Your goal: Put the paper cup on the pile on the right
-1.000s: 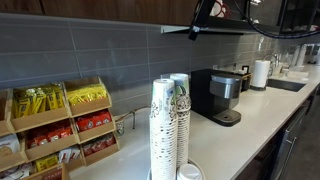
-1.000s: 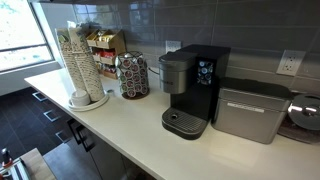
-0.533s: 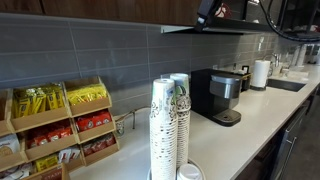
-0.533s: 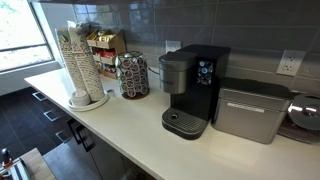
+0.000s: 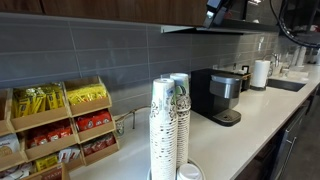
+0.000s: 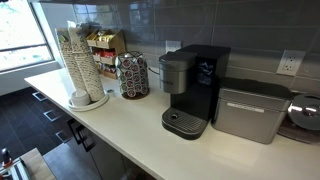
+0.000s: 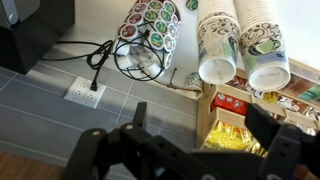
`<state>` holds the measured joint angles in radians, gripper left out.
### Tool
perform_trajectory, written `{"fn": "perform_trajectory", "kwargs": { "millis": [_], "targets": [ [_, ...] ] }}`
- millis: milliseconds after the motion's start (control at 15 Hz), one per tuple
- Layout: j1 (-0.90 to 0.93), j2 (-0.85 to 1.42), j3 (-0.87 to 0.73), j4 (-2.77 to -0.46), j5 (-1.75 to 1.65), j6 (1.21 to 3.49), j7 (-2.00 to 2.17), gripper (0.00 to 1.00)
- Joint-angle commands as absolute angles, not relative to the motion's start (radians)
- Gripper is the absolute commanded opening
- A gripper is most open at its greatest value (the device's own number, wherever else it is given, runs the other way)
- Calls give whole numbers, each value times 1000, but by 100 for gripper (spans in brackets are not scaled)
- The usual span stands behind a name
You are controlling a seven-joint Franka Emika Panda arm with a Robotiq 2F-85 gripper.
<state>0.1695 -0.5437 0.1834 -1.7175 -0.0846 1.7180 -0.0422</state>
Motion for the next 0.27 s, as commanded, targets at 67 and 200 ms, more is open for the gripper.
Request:
{"fn": "perform_trajectory", "kwargs": {
  "millis": [67,200],
  "targets": [
    [170,-559,178,-1729,-46,1715,-47,100],
    [172,-569,174,-1737,-36,1715,-48,100]
  ]
}}
